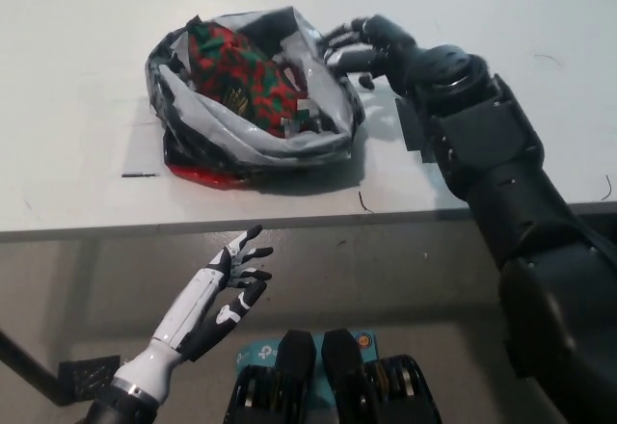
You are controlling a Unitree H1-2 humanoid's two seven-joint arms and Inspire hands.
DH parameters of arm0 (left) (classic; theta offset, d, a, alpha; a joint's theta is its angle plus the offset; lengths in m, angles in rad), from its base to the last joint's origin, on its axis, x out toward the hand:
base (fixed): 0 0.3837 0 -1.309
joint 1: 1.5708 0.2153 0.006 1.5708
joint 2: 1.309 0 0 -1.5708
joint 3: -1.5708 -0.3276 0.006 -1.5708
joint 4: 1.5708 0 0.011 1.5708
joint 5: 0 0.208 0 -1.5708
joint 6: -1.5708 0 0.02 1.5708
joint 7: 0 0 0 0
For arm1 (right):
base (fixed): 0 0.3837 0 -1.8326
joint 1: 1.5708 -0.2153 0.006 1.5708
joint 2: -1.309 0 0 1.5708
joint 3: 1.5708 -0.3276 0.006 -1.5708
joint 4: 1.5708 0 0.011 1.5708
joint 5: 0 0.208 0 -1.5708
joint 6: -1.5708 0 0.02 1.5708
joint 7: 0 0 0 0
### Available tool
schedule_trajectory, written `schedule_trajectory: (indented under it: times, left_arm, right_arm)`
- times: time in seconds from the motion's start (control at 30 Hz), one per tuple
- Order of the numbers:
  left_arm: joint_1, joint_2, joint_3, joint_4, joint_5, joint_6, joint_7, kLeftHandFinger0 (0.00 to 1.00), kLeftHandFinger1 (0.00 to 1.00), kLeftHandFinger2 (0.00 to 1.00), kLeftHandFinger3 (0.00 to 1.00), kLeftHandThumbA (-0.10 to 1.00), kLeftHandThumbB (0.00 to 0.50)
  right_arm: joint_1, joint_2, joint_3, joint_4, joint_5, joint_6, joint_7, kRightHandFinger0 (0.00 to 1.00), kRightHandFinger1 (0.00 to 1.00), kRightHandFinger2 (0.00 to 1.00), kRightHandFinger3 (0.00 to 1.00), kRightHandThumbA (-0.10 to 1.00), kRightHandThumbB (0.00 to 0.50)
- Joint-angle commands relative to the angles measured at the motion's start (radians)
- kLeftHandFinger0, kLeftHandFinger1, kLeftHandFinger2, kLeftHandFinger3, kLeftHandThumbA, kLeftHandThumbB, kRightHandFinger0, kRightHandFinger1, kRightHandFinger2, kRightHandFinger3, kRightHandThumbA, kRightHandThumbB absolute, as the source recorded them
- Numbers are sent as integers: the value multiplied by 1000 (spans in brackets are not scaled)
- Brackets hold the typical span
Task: The robot uses its right hand to pick up a bag of coffee beans and puts it in the black plastic bag, then the robot grabs the top of the bag and lifts it.
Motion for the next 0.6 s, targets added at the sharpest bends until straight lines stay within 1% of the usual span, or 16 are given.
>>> schedule_trajectory:
  times: [0.0, 0.07, 0.1, 0.13, 0.17, 0.2, 0.27, 0.3, 0.33, 0.37, 0.43, 0.47, 0.5, 0.53, 0.57]
  left_arm:
    - [-17, 7, -1, -15, 9, -12, -2, 678, 708, 853, 1000, 909, 152]
    - [-15, 8, 0, -19, 10, -9, -3, 679, 707, 850, 1000, 908, 151]
    - [-16, 9, 0, -20, 11, -9, -3, 681, 708, 849, 1000, 906, 150]
    - [-17, 9, -1, -18, 11, -16, -3, 680, 707, 845, 1000, 899, 137]
    - [-19, 9, -1, -15, 10, -21, -2, 679, 707, 844, 1000, 897, 134]
    - [-20, 8, -2, -13, 13, -24, -1, 680, 708, 843, 1000, 896, 136]
    - [-20, 9, -2, -14, 16, -21, 0, 680, 708, 843, 1000, 897, 138]
    - [-18, 8, -1, -18, 15, -13, -1, 682, 708, 844, 1000, 900, 145]
    - [-17, 7, -1, -19, 13, -11, -2, 683, 708, 844, 1000, 900, 145]
    - [-16, 8, -1, -20, 12, -9, -3, 685, 708, 844, 1000, 902, 144]
    - [-16, 8, -1, -23, 12, -7, -4, 686, 708, 843, 1000, 904, 142]
    - [-16, 8, -1, -23, 13, -6, -4, 687, 708, 842, 1000, 904, 141]
    - [-16, 9, -2, -22, 20, -9, -2, 687, 708, 842, 1000, 906, 140]
    - [-16, 10, -3, -22, 21, -10, -2, 687, 708, 842, 1000, 906, 140]
    - [-16, 11, -1, -23, 21, -8, -2, 687, 706, 839, 1000, 908, 141]
  right_arm:
    - [-78, 34, -187, -59, 239, 58, -65, 0, 326, 820, 1000, -100, 180]
    - [-78, 40, -199, -70, 234, 53, -66, 0, 287, 806, 1000, -100, 193]
    - [-78, 42, -205, -80, 233, 56, -66, 0, 259, 799, 813, -100, 194]
    - [-77, 44, -206, -86, 231, 56, -68, 0, 267, 809, 777, -100, 190]
    - [-76, 45, -207, -91, 229, 57, -69, 0, 287, 829, 751, -100, 189]
    - [-72, 47, -210, -109, 232, 63, -69, 0, 300, 847, 1000, -100, 171]
    - [-69, 49, -214, -121, 239, 72, -71, 0, 300, 851, 1000, -100, 170]
    - [-67, 53, -223, -129, 252, 80, -76, 0, 289, 853, 957, -100, 163]
    - [-68, 56, -234, -133, 267, 88, -78, 0, 279, 851, 1000, -100, 161]
    - [-70, 58, -248, -136, 286, 98, -79, 0, 271, 851, 1000, -100, 141]
    - [-73, 61, -266, -141, 313, 114, -83, 0, 261, 838, 1000, -100, 158]
    - [-75, 64, -275, -144, 323, 116, -88, 0, 244, 829, 1000, -100, 146]
    - [-75, 68, -280, -153, 331, 110, -94, 0, 249, 832, 1000, -100, 156]
    - [-74, 69, -280, -157, 332, 108, -96, 0, 249, 832, 1000, -100, 156]
    - [-54, 55, -143, -192, 191, 50, -107, 161, 483, 992, 499, 44, 209]
